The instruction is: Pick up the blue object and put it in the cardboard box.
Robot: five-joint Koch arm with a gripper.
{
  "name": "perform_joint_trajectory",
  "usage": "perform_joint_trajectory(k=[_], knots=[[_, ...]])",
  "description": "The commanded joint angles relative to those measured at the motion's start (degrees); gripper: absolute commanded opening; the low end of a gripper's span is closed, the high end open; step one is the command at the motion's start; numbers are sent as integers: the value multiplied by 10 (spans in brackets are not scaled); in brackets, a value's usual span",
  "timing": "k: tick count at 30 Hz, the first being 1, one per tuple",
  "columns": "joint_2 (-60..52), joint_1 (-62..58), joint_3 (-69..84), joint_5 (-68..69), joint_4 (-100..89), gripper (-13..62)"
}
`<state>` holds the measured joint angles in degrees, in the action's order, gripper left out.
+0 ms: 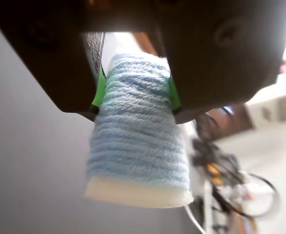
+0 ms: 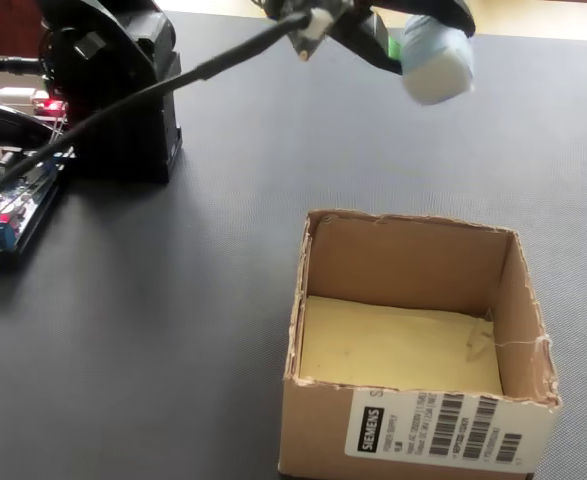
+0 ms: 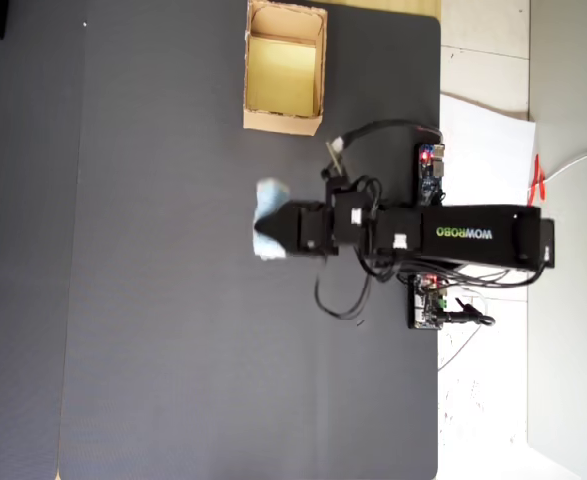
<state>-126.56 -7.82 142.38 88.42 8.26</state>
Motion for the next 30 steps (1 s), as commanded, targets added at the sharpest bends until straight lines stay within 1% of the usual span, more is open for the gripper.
perform_joint_trajectory(k=[1, 6, 7, 11, 16, 19, 21, 26, 27, 29, 30], knots=[[-15, -12, -24, -6, -74, -4], [-17, -103, -41, -26, -98, -4], [-11, -139, -54, -27, -103, -4], [4, -186, -79, -47, -103, -4], [58, -247, -123, -56, -102, -3], [145, -305, -185, -71, -98, -3], [178, -329, -203, -76, -96, -3], [217, -373, -208, -76, -95, 2], [216, -379, -204, -76, -87, 24], [215, -379, -207, -69, -40, 150], [215, -381, -204, -65, -33, 176]])
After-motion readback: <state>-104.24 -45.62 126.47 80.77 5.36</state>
